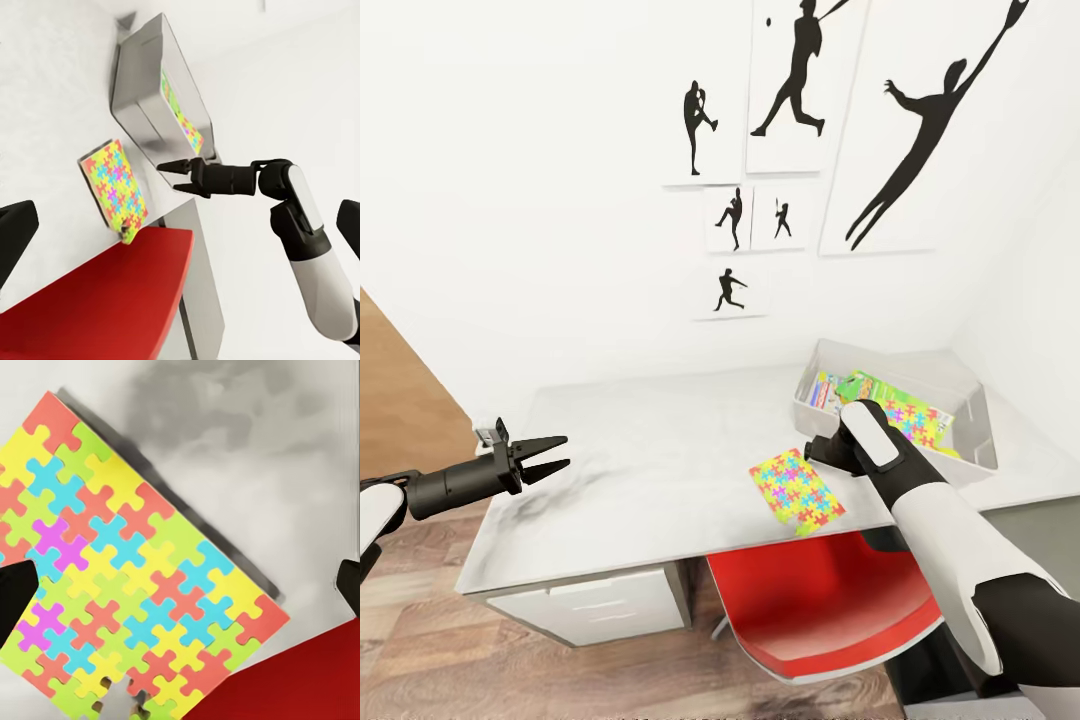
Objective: Put all the toys in the child's room - the three board games (two on the bed and one on the table), the two jigsaw puzzles on the table, and the tennis ball on the table - inside the toy box on the table in the child's room.
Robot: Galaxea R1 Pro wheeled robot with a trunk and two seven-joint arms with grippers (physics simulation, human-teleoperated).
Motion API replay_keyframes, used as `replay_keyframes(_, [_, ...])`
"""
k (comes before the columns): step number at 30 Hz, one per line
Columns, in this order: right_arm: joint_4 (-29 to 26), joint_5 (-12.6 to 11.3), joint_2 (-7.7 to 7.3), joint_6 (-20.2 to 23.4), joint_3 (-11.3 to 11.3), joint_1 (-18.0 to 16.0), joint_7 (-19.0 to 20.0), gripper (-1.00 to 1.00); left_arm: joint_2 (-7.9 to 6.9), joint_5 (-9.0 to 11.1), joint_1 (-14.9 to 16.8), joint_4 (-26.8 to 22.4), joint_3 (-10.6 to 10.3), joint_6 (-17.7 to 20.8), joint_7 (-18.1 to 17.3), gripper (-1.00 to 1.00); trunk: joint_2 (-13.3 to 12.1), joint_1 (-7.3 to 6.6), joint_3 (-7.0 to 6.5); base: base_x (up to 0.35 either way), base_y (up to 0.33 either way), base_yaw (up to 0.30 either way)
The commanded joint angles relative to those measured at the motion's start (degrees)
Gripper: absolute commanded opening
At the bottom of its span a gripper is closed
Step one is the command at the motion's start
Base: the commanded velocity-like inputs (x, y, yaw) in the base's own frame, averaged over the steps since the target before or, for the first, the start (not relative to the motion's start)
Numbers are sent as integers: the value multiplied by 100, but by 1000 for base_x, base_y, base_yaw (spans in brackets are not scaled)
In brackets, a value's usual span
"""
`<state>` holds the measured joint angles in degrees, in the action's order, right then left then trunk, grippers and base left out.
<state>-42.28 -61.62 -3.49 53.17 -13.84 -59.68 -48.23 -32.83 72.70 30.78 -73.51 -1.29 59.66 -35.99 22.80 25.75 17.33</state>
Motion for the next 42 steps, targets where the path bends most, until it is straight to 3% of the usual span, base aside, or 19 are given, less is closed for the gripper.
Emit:
replay_keyframes(1, [-7, -60, -23, 9, -28, -7, -56, 100, -4, -10, 7, 4, -7, 13, -30, 100, 12, 3, 20, 0, 0, 0])
replay_keyframes(6, [-11, -65, -158, 9, -11, -8, 27, 100, -4, -3, 7, 4, -4, 13, -31, 100, 12, 3, 67, 0, 0, 0])
replay_keyframes(10, [-16, -62, -195, 7, -6, -12, 332, 100, -4, -2, 7, 4, -3, 14, -34, 100, 12, 3, 105, 0, 0, 0])
replay_keyframes(42, [-45, -60, -204, 9, -13, -26, 481, 100, -4, -2, 25, 4, -3, 10, -33, 100, 12, 3, 404, 0, 0, 0])
